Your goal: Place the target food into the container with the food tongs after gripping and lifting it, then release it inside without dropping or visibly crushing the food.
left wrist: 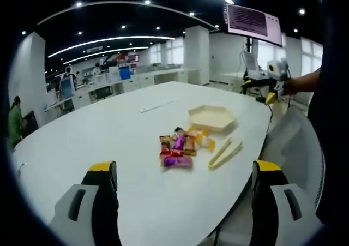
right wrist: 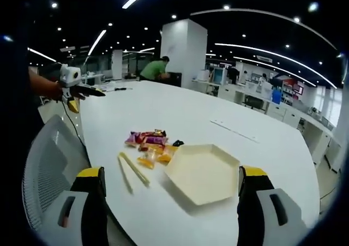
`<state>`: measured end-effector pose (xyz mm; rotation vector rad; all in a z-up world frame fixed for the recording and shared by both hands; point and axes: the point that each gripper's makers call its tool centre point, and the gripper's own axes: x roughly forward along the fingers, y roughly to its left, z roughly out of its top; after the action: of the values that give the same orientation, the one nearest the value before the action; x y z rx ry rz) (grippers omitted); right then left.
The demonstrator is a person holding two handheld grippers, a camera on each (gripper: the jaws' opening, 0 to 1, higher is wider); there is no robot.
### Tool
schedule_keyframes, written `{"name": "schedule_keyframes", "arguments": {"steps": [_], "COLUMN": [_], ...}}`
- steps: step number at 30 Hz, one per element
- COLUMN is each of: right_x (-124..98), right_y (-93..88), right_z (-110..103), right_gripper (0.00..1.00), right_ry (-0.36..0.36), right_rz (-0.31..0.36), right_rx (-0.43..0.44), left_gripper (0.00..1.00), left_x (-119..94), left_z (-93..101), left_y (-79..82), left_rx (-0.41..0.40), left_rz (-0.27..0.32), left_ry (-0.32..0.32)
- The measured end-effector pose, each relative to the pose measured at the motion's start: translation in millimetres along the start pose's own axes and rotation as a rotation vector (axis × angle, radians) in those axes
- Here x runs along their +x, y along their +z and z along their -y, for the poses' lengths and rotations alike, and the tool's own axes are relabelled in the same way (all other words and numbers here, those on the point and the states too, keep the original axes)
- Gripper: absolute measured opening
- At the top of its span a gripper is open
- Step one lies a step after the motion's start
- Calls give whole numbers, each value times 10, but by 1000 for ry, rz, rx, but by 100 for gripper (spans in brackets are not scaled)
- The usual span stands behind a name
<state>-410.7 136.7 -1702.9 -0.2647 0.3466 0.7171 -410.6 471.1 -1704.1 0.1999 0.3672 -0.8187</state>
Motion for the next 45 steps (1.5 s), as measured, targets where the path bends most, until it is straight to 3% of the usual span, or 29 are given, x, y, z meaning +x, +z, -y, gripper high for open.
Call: {"name": "schedule_keyframes", "arguments": {"steps": [9, 20, 28, 32, 38, 45], "right_x": [115, 285, 351, 371, 600, 764], "right_y": [-4, -12, 43, -28, -238, -326], "right_z": [-77, -190, -318, -385, -690, -778], "right_gripper": [99, 99, 98, 96, 88, 79], "right_ry": [36, 75, 121, 143, 259, 305], "right_rz": [-6, -3, -5, -27, -88, -101], "right_rx": [-24, -2, -86, -92, -166, -198], "left_gripper": [99, 99, 99, 99, 99, 99], "left_x": [34, 42, 19, -3, -3, -8], "left_z": [18, -39, -44, -15, 90, 94], "left_y": [16, 91, 126, 87, 67, 92], "left_rx": [11, -8, 15, 7, -4, 9], "left_rz": [5, 17, 25, 29, 29, 25], "left_ry": [-24, 8, 13, 12, -5, -15]}}
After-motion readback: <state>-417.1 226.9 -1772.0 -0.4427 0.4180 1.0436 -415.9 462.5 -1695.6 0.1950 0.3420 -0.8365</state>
